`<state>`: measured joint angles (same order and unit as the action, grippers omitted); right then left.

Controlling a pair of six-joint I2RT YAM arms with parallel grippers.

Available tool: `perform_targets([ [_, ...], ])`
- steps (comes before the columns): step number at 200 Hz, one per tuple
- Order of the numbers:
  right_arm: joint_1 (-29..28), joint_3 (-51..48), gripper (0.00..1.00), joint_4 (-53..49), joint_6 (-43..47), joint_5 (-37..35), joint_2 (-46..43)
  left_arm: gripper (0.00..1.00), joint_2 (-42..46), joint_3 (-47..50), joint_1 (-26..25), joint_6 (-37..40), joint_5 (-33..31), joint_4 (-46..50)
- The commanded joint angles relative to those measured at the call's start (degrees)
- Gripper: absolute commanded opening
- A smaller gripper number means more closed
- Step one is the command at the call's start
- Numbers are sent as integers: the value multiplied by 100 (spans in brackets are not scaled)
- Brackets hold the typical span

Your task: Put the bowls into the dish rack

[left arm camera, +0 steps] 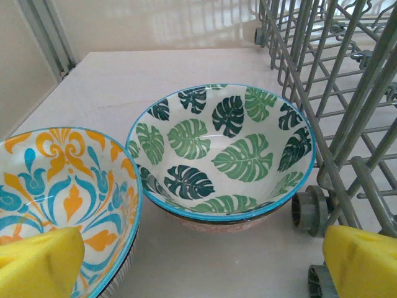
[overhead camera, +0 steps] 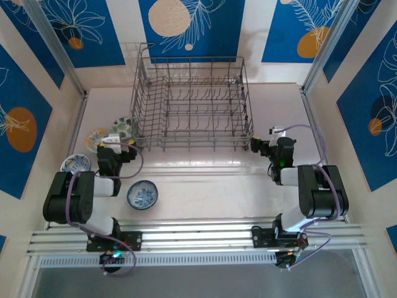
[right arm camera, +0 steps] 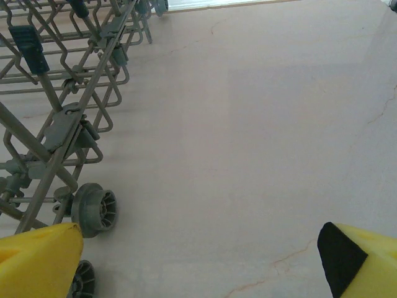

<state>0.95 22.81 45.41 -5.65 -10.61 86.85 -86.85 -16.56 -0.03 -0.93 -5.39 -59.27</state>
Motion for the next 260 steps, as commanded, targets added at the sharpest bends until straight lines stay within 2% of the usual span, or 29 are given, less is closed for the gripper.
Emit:
perform_targets([
  [1,-97,122,99,42,-13,630,34,99,-265,-454,-269,255,372,502],
  [234,-93,128,99,34,9,657,36,99,-271,-473,-279,270,354,547],
  [260,-129,25,99,151,-63,424,-77,99,-183,-245,-281,266,363,174],
])
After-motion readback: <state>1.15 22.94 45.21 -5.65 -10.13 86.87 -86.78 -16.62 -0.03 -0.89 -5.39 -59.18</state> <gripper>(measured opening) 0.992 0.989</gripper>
